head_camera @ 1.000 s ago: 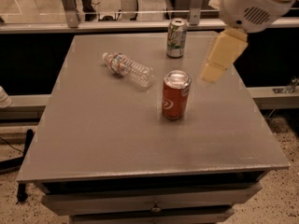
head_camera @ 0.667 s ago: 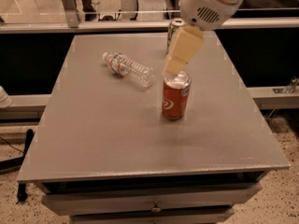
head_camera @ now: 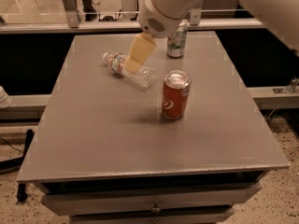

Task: Pick water bottle

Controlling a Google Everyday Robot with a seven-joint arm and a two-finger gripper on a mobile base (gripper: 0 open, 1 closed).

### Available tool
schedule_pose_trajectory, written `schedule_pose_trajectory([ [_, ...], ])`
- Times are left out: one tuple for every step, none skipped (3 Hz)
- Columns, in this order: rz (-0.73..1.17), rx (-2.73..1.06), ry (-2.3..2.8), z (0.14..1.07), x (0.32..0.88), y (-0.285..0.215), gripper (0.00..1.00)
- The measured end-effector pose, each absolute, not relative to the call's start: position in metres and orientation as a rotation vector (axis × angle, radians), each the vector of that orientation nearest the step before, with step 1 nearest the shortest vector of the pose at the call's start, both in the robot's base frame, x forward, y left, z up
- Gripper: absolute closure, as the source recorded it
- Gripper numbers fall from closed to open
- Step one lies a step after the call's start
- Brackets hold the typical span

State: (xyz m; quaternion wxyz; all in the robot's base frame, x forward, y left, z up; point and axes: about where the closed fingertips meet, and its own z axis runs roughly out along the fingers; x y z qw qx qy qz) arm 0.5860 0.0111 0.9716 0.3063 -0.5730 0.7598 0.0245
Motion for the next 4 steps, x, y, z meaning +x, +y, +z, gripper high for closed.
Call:
schedule_pose_trajectory([
  [0.129, -1.482, 2.047, 0.945, 0.612, 0.032, 0.0],
  [0.194, -1.462, 2.079, 0.917, 0.633, 0.049, 0.0],
  [0.226, -1.464, 2.109, 0.892, 0.649, 0.061, 0.0],
  [0.244, -1.468, 2.153, 0.866, 0.655, 0.064, 0.0],
])
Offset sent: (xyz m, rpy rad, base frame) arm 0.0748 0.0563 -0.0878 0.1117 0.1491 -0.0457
